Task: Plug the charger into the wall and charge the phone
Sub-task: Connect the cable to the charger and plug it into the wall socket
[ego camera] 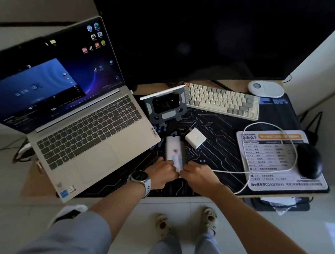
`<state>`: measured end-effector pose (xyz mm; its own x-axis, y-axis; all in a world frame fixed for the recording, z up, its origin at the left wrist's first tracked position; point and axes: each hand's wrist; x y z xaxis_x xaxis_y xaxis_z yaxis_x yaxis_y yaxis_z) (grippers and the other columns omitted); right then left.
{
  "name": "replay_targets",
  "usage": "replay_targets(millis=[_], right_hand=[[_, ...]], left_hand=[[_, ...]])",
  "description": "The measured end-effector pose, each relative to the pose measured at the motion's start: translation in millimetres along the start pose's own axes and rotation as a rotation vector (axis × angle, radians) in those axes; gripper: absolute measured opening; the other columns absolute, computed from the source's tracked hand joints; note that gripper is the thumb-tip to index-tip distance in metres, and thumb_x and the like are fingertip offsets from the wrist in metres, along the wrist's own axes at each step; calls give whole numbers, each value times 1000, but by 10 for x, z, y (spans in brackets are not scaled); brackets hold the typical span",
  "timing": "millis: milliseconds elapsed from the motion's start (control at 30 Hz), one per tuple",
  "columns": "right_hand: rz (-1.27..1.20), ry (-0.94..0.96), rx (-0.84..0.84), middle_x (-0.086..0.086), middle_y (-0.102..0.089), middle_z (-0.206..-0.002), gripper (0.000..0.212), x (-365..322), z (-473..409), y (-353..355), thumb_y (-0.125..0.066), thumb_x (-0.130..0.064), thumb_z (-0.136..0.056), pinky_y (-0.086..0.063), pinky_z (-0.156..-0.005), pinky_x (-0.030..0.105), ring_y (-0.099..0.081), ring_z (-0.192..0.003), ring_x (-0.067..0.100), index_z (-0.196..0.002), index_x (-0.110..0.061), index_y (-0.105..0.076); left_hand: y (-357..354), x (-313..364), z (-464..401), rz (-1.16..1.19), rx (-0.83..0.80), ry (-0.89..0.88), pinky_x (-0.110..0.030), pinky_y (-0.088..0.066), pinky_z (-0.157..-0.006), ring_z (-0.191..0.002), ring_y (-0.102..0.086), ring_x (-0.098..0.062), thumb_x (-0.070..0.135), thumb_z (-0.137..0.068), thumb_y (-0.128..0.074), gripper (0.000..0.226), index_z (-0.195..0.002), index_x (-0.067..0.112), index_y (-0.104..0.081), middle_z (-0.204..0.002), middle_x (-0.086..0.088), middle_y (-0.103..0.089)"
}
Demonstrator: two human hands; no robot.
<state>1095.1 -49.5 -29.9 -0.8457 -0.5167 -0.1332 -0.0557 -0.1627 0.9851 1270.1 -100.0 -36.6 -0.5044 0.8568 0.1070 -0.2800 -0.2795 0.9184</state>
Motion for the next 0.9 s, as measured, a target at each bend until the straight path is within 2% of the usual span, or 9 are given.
replay_targets(millis=[133, 233, 333, 433, 533, 667, 767, 833, 900], right_hand=[[-41, 0, -33, -1, -68, -73, 29, 32, 11, -7, -79, 4, -51, -49, -38, 26, -64, -70, 19, -70, -15, -67], [-135, -49, -37, 4, -66, -78, 22, 99, 46, 0, -68, 7, -61, -50, -44, 32, -63, -76, 25, -74, -10, -64], [-185, -150, 23, 5, -64, -78, 17, 228, 90, 50, -59, 5, -67, -51, -45, 35, -61, -77, 26, -76, -10, -60], [-194, -228, 55, 4, -62, -80, 17, 396, 159, 95, -56, 5, -72, -47, -48, 33, -59, -77, 24, -79, -10, -60], [-222, -282, 70, 1, -62, -85, 16, 540, 258, 106, -56, -1, -77, -43, -51, 30, -58, -80, 22, -85, -14, -61], [-269, -360, 37, -1, -63, -100, 25, 686, 398, 87, -58, -3, -79, -51, -60, 33, -59, -92, 20, -98, -17, -62], [-289, -401, -8, -4, -59, -111, 28, 805, 478, 41, -63, -9, -82, -49, -66, 28, -55, -103, 17, -107, -21, -59], [-294, -406, -53, -5, -57, -115, 32, 850, 503, 3, -67, -15, -82, -50, -70, 30, -51, -108, 17, -111, -22, -56], [-294, -404, -93, -5, -55, -116, 33, 869, 516, -34, -69, -20, -82, -54, -74, 33, -49, -110, 17, -112, -22, -55]], left_hand=[[-17, -15, -47, 7, -58, 4, -44, -46, -76, -101, -52, -29, -11, -77, -49, 35, -103, 8, -65, -100, -9, -65], [19, 7, -110, 42, -74, 43, -39, -39, -72, -96, -55, -31, -10, -73, -50, 30, -93, 7, -64, -91, -11, -66], [174, -11, -235, 101, 25, 105, -41, -39, -76, -98, -55, -30, -7, -72, -52, 27, -93, 6, -63, -91, -11, -66], [432, -79, -440, 152, 195, 201, -44, -40, -79, -99, -47, -26, -11, -72, -52, 31, -96, 7, -59, -81, -1, -58], [706, -170, -679, 105, 293, 324, -55, -35, -90, -103, -39, -25, -9, -74, -58, 30, -98, 10, -56, -72, 2, -51], [903, -266, -936, 69, 204, 417, -62, -29, -98, -113, -36, -30, 17, -77, -72, 38, -108, 13, -52, -81, -4, -65], [880, -302, -1075, 84, 59, 438, -71, -17, -103, -129, -25, -39, 49, -65, -79, 74, -122, 16, -45, -102, -5, -66], [838, -308, -1136, 80, -18, 400, -72, -13, -105, -138, -9, -46, 48, -62, -81, 88, -133, 20, -38, -134, -9, -53], [820, -330, -1188, 71, -80, 352, -74, -9, -105, -140, 4, -48, 40, -64, -83, 91, -139, 27, -33, -152, -11, -31]])
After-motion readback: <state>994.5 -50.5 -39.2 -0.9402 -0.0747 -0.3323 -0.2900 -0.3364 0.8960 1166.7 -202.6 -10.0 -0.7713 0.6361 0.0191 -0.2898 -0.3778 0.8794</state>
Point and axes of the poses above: each hand's wrist, its own z-axis away from the middle knuckle, its own y-axis out of the back of the hand, x = y × z
